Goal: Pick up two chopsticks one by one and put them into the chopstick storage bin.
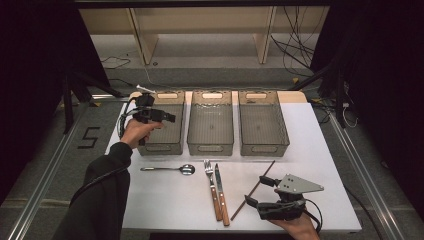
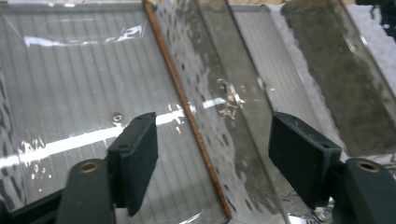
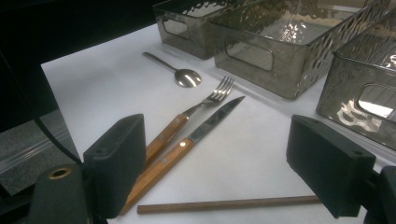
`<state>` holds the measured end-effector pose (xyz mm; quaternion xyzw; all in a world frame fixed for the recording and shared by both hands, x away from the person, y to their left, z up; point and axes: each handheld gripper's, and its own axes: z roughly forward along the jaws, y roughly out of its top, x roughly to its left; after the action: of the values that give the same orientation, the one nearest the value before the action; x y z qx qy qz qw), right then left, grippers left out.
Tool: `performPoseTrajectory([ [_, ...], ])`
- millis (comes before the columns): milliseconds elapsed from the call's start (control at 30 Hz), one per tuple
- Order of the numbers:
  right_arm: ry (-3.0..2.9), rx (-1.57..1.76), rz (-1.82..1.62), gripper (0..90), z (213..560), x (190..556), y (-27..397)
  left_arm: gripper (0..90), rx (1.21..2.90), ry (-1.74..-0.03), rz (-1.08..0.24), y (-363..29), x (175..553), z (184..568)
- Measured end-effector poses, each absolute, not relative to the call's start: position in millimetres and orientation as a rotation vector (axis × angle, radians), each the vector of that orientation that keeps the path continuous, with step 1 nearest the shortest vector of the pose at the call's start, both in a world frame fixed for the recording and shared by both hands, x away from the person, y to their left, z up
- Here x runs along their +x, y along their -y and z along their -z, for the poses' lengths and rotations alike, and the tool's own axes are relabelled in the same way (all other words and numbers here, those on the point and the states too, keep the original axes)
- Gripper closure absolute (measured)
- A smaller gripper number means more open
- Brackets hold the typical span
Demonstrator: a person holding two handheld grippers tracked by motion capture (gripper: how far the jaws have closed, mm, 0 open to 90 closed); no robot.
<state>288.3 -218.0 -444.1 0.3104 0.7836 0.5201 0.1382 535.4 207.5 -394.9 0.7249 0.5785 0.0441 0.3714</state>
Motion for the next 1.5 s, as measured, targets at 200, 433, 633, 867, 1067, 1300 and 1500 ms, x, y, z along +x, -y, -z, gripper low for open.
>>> performPoseTrajectory([
  [200, -2.264, 0.901, -1.497, 20.7, 445, 289, 218, 26.7, 1.838, -1.425, -0.15, -202, 519, 384],
  [433, -2.252, 0.92, -1.501, 20.7, 446, 290, 221, 25.0, 1.771, -1.327, -0.193, -203, 482, 369],
  [633, -2.269, 0.903, -1.479, 20.6, 445, 290, 221, 23.6, 1.762, -1.271, -0.169, -202, 446, 383],
  [867, -2.38, 0.797, -1.395, 20.9, 438, 296, 228, 22.9, 1.735, -1.216, -0.211, -201, 404, 415],
  [1067, -2.53, 0.612, -1.197, 23.1, 426, 304, 225, 21.2, 1.751, -1.14, -0.231, -195, 378, 439],
  [1300, -2.693, 0.433, -0.958, 24.0, 415, 319, 215, 20.0, 1.772, -1.08, -0.261, -187, 353, 460],
  [1500, -2.815, 0.337, -0.793, 24.8, 419, 336, 198, 19.7, 1.777, -1.019, -0.281, -186, 335, 470],
])
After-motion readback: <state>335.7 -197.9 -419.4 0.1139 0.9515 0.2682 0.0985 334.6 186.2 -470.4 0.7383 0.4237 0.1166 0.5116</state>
